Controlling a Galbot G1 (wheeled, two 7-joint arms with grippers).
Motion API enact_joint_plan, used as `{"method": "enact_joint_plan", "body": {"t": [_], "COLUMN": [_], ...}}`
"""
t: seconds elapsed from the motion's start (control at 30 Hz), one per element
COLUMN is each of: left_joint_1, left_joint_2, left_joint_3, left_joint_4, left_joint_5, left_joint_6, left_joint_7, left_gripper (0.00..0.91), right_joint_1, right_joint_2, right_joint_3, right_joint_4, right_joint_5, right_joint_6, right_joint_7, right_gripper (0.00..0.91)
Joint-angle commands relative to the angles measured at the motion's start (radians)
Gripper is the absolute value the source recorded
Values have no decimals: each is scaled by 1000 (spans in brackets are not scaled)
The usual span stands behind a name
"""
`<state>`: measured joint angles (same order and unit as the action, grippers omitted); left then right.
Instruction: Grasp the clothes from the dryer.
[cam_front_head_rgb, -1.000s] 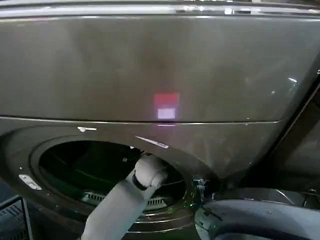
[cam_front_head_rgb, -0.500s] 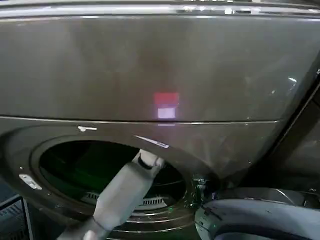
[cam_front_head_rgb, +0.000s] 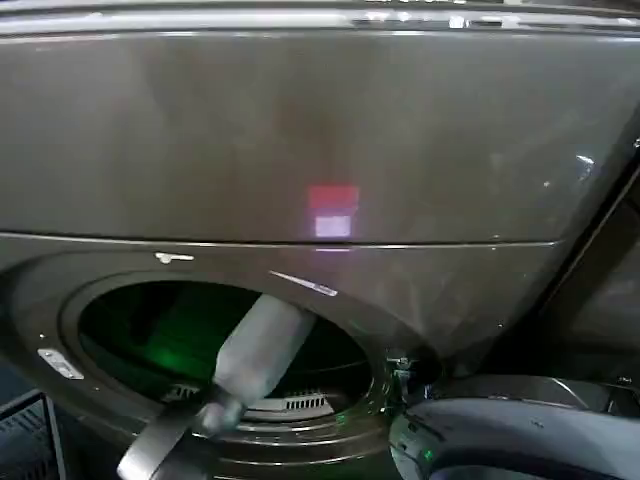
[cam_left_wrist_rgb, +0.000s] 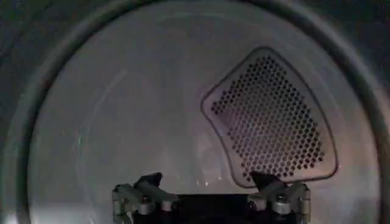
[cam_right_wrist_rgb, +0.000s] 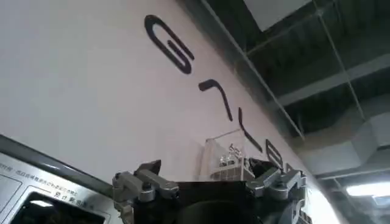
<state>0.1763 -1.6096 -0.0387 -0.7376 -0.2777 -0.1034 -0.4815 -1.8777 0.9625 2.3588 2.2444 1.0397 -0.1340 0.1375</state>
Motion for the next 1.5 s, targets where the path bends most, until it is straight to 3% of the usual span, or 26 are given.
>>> {"method": "enact_joint_plan", "body": {"t": [0.03,0.3,0.67,1.5], "left_joint_1": [-86,-126,-216,-308], "left_joint_2": [-48,-25,17,49], "left_joint_3": [-44,-27,35,156], "left_joint_4": [204,255,443,680], "left_joint_5": [17,44,294,670], "left_joint_6": [-11,25,15,-97], "left_joint_7": [105,319,737,1122], "left_gripper": [907,907,907,907], "right_joint_1": [4,5,-1,-9], "right_joint_2": [0,2,-8,-6], "right_joint_3": [-1,0,9,17], "right_joint_4": [2,2,1,8], "right_joint_5": [2,9,16,23], "right_joint_6": [1,1,2,3], "right_joint_7": [-2,-4,-5,-9], "right_gripper": [907,907,907,907]}}
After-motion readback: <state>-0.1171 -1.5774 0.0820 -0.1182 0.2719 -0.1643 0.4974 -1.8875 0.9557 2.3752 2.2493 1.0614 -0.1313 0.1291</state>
